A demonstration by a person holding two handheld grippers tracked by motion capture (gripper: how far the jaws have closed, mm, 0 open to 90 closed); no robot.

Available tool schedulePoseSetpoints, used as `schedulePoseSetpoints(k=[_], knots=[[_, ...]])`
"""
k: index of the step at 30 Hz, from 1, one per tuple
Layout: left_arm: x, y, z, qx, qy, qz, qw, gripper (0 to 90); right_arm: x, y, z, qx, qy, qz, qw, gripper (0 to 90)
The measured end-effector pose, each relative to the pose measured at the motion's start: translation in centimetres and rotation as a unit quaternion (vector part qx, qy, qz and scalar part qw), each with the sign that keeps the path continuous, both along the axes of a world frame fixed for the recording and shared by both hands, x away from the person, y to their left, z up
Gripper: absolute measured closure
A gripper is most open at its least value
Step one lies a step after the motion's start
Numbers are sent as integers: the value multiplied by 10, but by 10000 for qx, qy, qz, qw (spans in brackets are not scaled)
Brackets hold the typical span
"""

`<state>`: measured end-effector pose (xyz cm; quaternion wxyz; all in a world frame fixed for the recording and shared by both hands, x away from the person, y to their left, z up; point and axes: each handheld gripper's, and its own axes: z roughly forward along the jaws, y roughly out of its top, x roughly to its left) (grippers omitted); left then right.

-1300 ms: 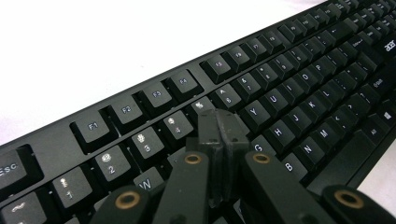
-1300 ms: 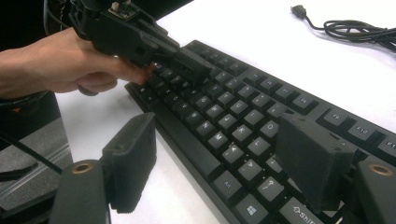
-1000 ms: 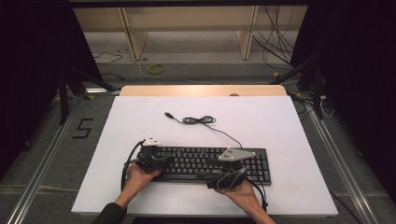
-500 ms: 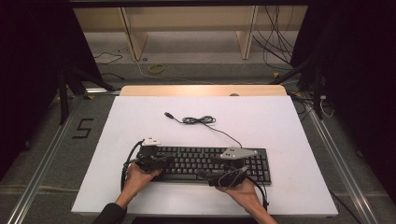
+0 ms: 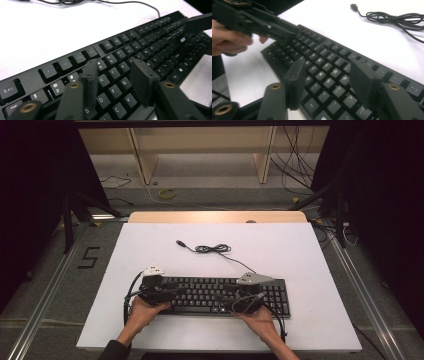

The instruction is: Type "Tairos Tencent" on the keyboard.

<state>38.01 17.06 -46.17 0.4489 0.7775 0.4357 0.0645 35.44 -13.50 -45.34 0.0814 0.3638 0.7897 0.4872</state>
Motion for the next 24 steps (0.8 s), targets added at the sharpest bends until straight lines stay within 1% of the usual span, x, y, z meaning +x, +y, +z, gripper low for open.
schedulePoseSetpoints(k=[2,4,7,9,13,14,17,19,20,22,23,24], knots=[[-3,3,4,-117,-60,8,9999,491,2,2,-1,-34,1,-31,10000,515],[-5,5,6,-188,-113,5,9998,467,5,4,-1,-45,1,-40,10000,554],[-9,7,9,-239,-198,19,9995,414,8,7,-2,-103,-5,-40,9999,614],[-12,9,10,-289,-236,7,9993,387,10,10,-3,-96,-9,-10,10000,658],[-16,11,9,-359,-361,-28,9987,329,14,15,-6,-175,41,36,9998,733],[-16,11,9,-359,-361,-28,9987,318,15,16,-6,-204,50,49,9998,753],[-20,13,9,-422,-485,-62,9979,302,18,20,-7,-267,60,18,9996,813],[-22,15,9,-442,-543,-20,9975,297,21,23,-7,-321,59,4,9995,848],[-24,16,9,-482,-534,1,9974,295,22,24,-8,-357,72,-16,9993,862],[-24,18,9,-492,-536,12,9973,289,24,27,-8,-422,91,-36,9991,889],[-25,21,8,-568,-540,70,9969,288,25,29,-9,-448,111,-45,9989,899],[-26,23,8,-567,-544,89,9969,287,26,30,-10,-483,107,-40,9988,900]])
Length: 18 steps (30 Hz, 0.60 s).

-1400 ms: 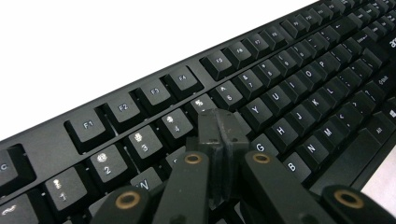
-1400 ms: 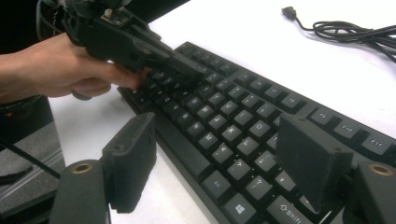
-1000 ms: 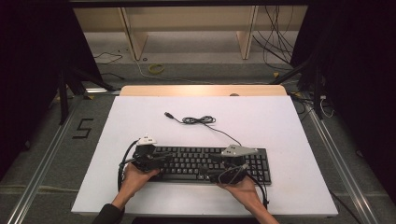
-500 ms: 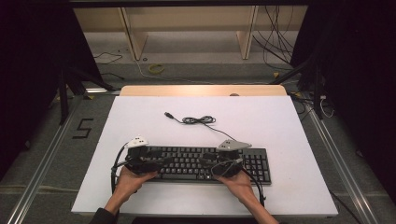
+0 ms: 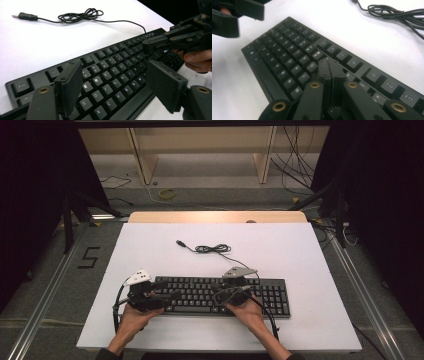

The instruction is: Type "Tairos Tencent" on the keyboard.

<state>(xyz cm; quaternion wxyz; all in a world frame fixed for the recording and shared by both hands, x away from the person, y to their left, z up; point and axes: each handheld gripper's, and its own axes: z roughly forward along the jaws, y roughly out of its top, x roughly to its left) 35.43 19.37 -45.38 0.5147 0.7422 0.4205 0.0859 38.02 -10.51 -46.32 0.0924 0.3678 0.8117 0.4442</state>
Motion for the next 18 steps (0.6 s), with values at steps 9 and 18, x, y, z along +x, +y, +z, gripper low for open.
schedulePoseSetpoints(k=[9,18], knots=[[-5,7,-3,-46,22,30,10000,273,6,8,-5,-224,104,-99,9996,900],[-9,8,-4,132,-82,42,9999,274,10,11,-9,-358,167,-144,9991,900]])
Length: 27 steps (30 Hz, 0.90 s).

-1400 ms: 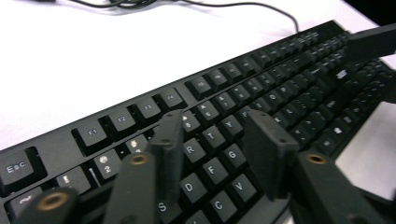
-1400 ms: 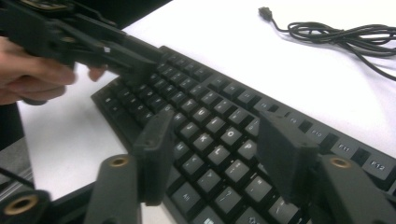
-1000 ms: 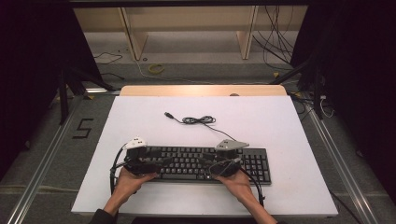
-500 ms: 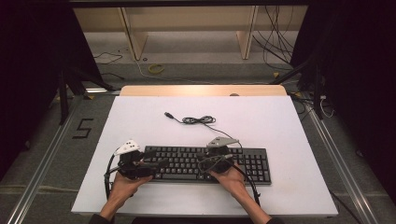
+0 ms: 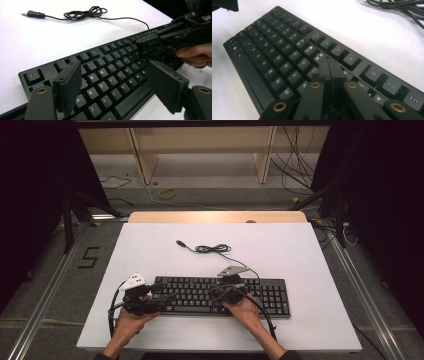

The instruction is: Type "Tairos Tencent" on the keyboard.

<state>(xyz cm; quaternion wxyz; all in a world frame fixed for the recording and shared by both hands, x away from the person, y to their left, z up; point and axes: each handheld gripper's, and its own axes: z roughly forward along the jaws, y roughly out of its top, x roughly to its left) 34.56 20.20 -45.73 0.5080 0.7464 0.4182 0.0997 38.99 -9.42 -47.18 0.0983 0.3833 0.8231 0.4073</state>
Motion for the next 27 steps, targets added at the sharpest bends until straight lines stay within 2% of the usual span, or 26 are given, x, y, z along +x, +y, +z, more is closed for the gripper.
schedulePoseSetpoints(k=[18,24,27], knots=[[-2,3,-1,50,-32,15,10000,279,-1,5,-6,-293,67,16,9995,900],[-2,4,-1,46,-36,51,10000,285,-1,5,-7,-284,49,-16,9996,900],[-1,4,-1,76,-35,68,9999,288,-1,3,-6,-195,86,-36,9998,900]])
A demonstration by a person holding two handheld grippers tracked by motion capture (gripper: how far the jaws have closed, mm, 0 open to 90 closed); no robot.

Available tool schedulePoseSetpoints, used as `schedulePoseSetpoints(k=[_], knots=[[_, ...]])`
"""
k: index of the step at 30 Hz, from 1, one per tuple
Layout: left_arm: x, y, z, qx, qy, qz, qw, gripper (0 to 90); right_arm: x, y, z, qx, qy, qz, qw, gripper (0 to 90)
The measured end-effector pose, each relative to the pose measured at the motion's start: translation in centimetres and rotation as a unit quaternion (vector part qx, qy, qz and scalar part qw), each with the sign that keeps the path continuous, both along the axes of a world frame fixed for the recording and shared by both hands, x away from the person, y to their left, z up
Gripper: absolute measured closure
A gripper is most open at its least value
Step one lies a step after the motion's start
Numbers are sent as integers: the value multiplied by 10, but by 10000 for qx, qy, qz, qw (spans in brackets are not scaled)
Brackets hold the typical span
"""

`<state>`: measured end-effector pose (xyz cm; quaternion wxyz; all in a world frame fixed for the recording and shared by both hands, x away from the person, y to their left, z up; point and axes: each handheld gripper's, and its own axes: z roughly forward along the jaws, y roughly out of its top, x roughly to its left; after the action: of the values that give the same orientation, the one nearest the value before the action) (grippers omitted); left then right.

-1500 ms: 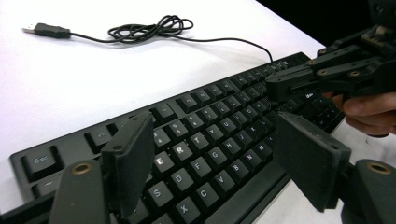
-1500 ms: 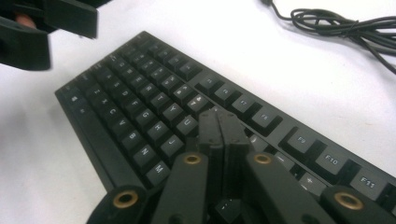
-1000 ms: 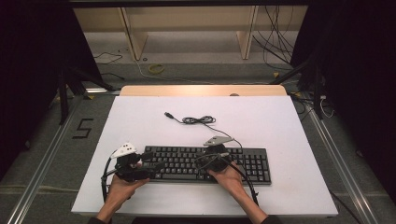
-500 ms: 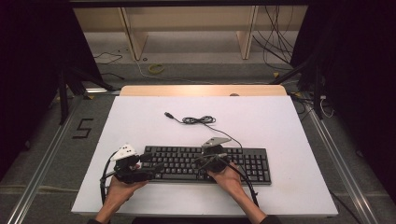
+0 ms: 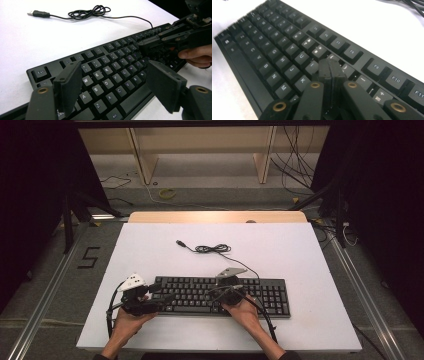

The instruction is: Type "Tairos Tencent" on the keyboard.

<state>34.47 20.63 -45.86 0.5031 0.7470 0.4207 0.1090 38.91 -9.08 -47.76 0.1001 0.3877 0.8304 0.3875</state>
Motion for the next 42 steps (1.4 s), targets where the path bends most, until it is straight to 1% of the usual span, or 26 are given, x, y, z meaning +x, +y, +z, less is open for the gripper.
schedulePoseSetpoints(k=[1,3,5,6,9,11,13,14,16,17,18,21,22,26,29,30,32,34,35,36,37,38,40,42], knots=[[0,0,0,13,0,5,10000,289,0,-1,1,65,-8,-15,10000,871],[1,0,0,28,8,0,10000,294,-1,-3,4,202,-21,-42,9998,855],[1,0,0,32,15,3,10000,306,-1,-4,6,245,-43,-58,9997,847],[2,0,-1,33,26,19,10000,311,-2,-7,9,392,-66,-35,9992,798],[2,0,-1,73,43,31,10000,327,-3,-10,13,553,-101,-19,9984,757],[2,-1,-1,94,51,40,9999,349,-5,-12,15,615,-101,17,9981,662],[3,-2,-2,130,89,61,9999,371,-7,-13,17,675,-82,55,9977,596],[3,-2,-2,130,89,61,9999,386,-7,-14,17,704,-104,84,9974,562],[4,-3,-3,223,106,77,9997,426,-10,-15,19,726,-99,117,9972,501],[4,-3,-3,223,106,77,9997,446,-10,-15,19,726,-99,117,9972,501],[5,-3,-4,242,124,99,9996,473,-13,-16,21,765,-126,179,9968,466],[7,-3,-5,271,154,110,9995,538,-17,-16,23,827,-156,236,9962,419],[8,-4,-6,317,200,126,9992,566,-19,-16,24,838,-163,263,9960,400],[9,-5,-7,367,230,84,9990,667,-25,-16,27,850,-198,348,9956,365],[11,-9,-8,478,272,74,9985,745,-28,-17,28,885,-192,398,9951,352],[11,-9,-8,478,272,74,9985,770,-29,-17,28,884,-201,412,9950,349],[13,-11,-9,573,297,40,9979,816,-31,-18,29,886,-212,441,9949,340],[14,-12,-10,602,324,26,9977,854,-33,-19,29,885,-221,476,9947,336],[14,-13,-10,617,326,34,9976,854,-33,-19,29,885,-221,476,9947,336],[15,-14,-11,654,343,35,9973,887,-35,-20,29,893,-209,520,9944,327],[16,-15,-12,698,377,23,9968,887,-36,-20,29,900,-214,525,9943,324],[17,-16,-12,689,420,32,9967,888,-37,-20,29,906,-225,532,9942,323],[17,-16,-13,722,423,-3,9965,888,-38,-21,29,923,-213,553,9940,319],[17,-18,-13,766,442,1,9961,889,-41,-20,29,932,-256,595,9935,310]])
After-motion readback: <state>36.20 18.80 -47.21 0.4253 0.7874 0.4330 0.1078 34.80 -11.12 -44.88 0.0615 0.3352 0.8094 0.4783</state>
